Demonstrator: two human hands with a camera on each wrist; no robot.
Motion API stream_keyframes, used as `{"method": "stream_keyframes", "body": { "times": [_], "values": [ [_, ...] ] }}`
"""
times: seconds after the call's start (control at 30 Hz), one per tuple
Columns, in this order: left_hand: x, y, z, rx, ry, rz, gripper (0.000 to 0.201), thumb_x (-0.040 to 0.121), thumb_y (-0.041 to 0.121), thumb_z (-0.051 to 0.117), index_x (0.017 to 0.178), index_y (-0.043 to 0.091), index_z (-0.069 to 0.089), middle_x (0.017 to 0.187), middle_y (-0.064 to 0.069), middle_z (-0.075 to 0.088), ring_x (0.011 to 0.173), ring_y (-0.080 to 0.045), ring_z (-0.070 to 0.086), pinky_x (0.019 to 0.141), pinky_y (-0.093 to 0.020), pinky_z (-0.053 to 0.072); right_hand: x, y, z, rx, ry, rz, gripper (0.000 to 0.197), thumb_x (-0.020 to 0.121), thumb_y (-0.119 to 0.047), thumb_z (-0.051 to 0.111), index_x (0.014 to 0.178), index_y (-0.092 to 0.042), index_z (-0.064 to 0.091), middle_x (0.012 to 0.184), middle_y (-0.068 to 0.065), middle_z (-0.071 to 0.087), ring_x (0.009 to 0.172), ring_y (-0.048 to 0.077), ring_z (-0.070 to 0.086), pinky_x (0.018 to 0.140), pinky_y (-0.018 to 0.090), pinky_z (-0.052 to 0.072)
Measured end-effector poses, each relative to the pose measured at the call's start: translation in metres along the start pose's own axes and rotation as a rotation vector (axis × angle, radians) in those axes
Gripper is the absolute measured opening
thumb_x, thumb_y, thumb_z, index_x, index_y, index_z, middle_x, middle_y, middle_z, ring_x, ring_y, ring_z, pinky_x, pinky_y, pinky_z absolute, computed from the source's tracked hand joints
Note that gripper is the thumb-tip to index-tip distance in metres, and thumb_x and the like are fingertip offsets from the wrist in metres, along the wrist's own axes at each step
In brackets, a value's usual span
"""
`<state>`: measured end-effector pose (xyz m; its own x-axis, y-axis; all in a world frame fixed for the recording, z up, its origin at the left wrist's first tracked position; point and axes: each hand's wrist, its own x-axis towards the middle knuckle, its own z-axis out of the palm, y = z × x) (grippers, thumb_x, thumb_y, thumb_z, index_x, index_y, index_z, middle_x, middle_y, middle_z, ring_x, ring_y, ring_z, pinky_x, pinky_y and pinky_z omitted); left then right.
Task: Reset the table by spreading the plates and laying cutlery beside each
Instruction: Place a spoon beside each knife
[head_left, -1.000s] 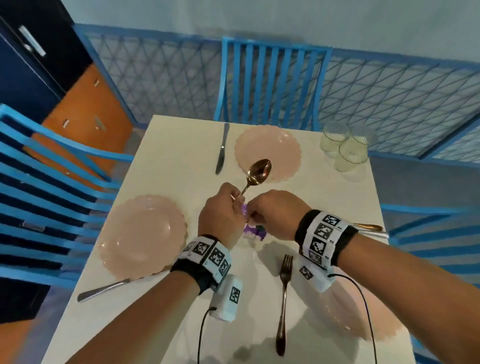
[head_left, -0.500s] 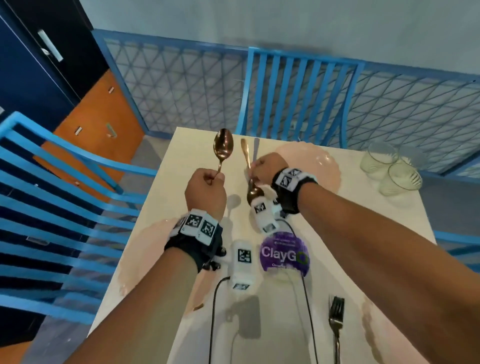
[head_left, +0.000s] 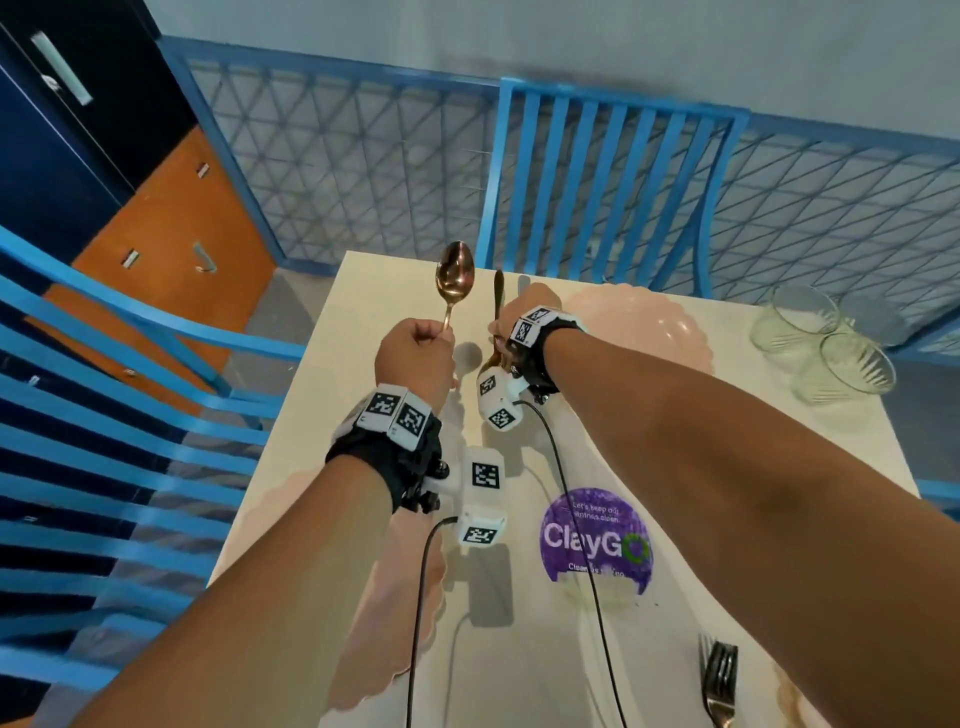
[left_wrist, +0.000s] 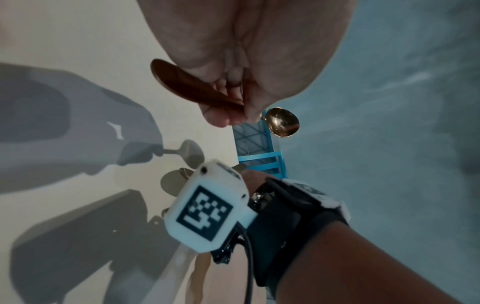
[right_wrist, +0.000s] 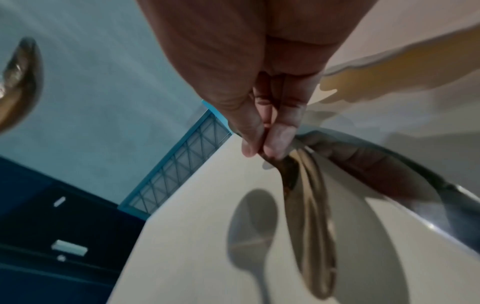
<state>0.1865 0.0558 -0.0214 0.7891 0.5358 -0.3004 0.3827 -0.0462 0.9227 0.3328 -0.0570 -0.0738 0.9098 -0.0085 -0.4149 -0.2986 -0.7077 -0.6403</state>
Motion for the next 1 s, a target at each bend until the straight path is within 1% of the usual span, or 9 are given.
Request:
{"method": "stream_keyframes", "body": {
  "times": [0.07, 0.13, 0.17, 0.3, 0.43, 0.53, 0.63, 0.87, 1.0],
  "values": [
    [0.003, -0.007, -0.002, 0.004, 0.001, -0.003, 0.008, 0.09, 0.015, 0.061, 0.091, 0.014, 0.069, 0.081, -0.008, 0.07, 0.064, -0.024, 0.061, 0.067, -0.035, 0.058, 0.0, -0.003, 0.004, -0.091, 0.034, -0.027, 0.051, 0.081, -0.018, 0.074, 0.128, -0.004, 0.06, 0.128, 0.012, 0.064, 0.113, 0.029, 0.064, 0.094, 0.037, 0.056],
    [0.004, -0.01, -0.005, 0.015, 0.006, 0.003, 0.006, 0.089, 0.018, 0.062, 0.086, 0.018, 0.068, 0.083, -0.009, 0.072, 0.071, -0.025, 0.063, 0.08, -0.043, 0.06, 0.001, -0.005, 0.008, -0.215, 0.112, -0.061, 0.049, 0.088, -0.024, 0.071, 0.129, -0.005, 0.055, 0.125, 0.009, 0.065, 0.112, 0.027, 0.066, 0.083, 0.026, 0.051],
    [0.005, -0.012, -0.007, 0.023, 0.005, 0.008, 0.007, 0.088, 0.018, 0.062, 0.085, 0.02, 0.068, 0.084, -0.009, 0.072, 0.072, -0.025, 0.063, 0.082, -0.046, 0.06, 0.0, -0.008, 0.01, -0.254, 0.147, -0.063, 0.047, 0.09, -0.025, 0.07, 0.129, -0.005, 0.053, 0.123, 0.008, 0.066, 0.112, 0.026, 0.066, 0.078, 0.025, 0.049],
    [0.004, -0.016, -0.01, 0.029, -0.003, 0.021, 0.01, 0.089, 0.018, 0.062, 0.081, 0.023, 0.066, 0.085, -0.009, 0.072, 0.074, -0.025, 0.064, 0.084, -0.05, 0.059, -0.006, -0.012, 0.009, -0.31, 0.195, -0.081, 0.039, 0.089, -0.016, 0.069, 0.123, -0.004, 0.055, 0.111, 0.007, 0.067, 0.106, 0.024, 0.066, 0.071, 0.023, 0.045],
    [0.001, -0.019, -0.014, 0.029, -0.004, 0.023, 0.009, 0.09, 0.018, 0.062, 0.083, 0.023, 0.066, 0.088, -0.009, 0.074, 0.08, -0.03, 0.068, 0.085, -0.05, 0.059, -0.006, -0.011, 0.006, -0.373, 0.189, -0.116, 0.025, 0.088, -0.009, 0.067, 0.111, -0.007, 0.057, 0.092, 0.004, 0.054, 0.084, 0.02, 0.054, 0.07, 0.023, 0.043],
    [-0.001, -0.022, -0.016, 0.029, -0.008, 0.023, 0.008, 0.089, 0.019, 0.063, 0.084, 0.024, 0.066, 0.089, -0.008, 0.074, 0.086, -0.034, 0.07, 0.085, -0.051, 0.059, -0.006, -0.009, 0.004, -0.413, 0.199, -0.135, 0.014, 0.088, -0.006, 0.065, 0.09, -0.011, 0.052, 0.088, 0.003, 0.053, 0.079, 0.019, 0.051, 0.07, 0.023, 0.043],
    [-0.003, -0.025, -0.017, 0.031, -0.017, 0.026, 0.006, 0.088, 0.021, 0.062, 0.085, 0.023, 0.067, 0.089, -0.008, 0.074, 0.088, -0.035, 0.071, 0.084, -0.052, 0.059, -0.007, -0.009, 0.002, -0.426, 0.209, -0.142, 0.033, 0.088, -0.006, 0.066, 0.069, -0.014, 0.039, 0.085, 0.004, 0.055, 0.078, 0.02, 0.053, 0.07, 0.023, 0.044],
    [-0.005, -0.027, -0.018, 0.042, -0.028, 0.031, 0.006, 0.088, 0.022, 0.062, 0.086, 0.023, 0.067, 0.089, -0.008, 0.074, 0.088, -0.035, 0.07, 0.085, -0.051, 0.058, -0.006, -0.009, 0.002, -0.455, 0.187, -0.156, 0.023, 0.088, -0.01, 0.069, 0.082, -0.013, 0.047, 0.086, 0.003, 0.053, 0.08, 0.019, 0.052, 0.071, 0.023, 0.042],
    [-0.005, -0.027, -0.018, 0.045, -0.023, 0.035, 0.006, 0.09, 0.021, 0.062, 0.089, 0.021, 0.068, 0.089, -0.009, 0.074, 0.085, -0.033, 0.07, 0.085, -0.051, 0.058, -0.006, -0.01, 0.002, -0.468, 0.198, -0.147, 0.037, 0.089, -0.009, 0.068, 0.068, -0.015, 0.038, 0.07, -0.001, 0.044, 0.079, 0.019, 0.052, 0.071, 0.023, 0.041]
  ]
}}
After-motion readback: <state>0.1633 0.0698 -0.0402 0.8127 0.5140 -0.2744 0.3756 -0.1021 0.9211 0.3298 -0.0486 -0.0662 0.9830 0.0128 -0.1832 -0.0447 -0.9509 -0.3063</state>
